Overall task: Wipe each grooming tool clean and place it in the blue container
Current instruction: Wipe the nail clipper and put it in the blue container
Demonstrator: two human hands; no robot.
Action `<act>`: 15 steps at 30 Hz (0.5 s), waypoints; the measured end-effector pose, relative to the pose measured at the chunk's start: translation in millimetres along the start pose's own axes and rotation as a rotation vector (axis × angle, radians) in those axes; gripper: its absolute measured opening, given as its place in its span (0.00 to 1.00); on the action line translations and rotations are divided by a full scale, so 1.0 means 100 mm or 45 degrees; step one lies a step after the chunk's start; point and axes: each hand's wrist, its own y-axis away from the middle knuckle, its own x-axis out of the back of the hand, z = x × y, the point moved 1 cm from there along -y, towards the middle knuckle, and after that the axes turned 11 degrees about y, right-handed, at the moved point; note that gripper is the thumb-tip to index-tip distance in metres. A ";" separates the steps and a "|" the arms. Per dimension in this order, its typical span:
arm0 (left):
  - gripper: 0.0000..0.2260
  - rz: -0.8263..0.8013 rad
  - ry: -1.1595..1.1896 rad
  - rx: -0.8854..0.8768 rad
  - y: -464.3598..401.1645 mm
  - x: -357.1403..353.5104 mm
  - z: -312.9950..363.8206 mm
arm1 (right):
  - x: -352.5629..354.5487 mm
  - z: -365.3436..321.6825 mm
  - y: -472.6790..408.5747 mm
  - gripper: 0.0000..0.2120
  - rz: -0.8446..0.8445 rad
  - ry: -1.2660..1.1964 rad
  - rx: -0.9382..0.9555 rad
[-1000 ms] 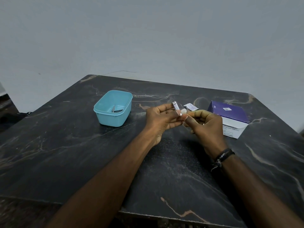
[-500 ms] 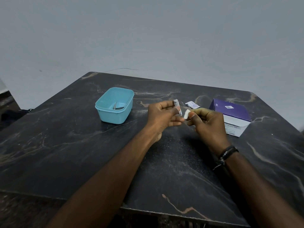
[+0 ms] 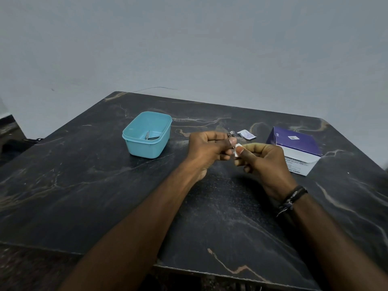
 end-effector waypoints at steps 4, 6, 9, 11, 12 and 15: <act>0.09 -0.056 -0.121 -0.020 -0.01 0.01 0.03 | 0.02 0.00 -0.01 0.08 -0.041 -0.033 -0.089; 0.10 -0.101 -0.168 -0.002 -0.02 0.03 0.05 | 0.02 0.00 -0.01 0.09 -0.088 -0.050 -0.101; 0.11 -0.174 -0.273 0.009 -0.04 0.08 0.09 | 0.04 -0.01 -0.02 0.10 -0.148 -0.040 -0.116; 0.12 -0.224 -0.316 0.020 -0.04 0.11 0.12 | 0.08 -0.02 -0.03 0.10 -0.168 -0.028 -0.120; 0.11 -0.243 -0.345 0.014 -0.04 0.12 0.13 | 0.10 -0.02 -0.03 0.10 -0.174 -0.027 -0.121; 0.11 -0.262 -0.572 -0.120 -0.04 0.14 0.14 | 0.14 -0.04 -0.02 0.10 -0.213 -0.017 -0.128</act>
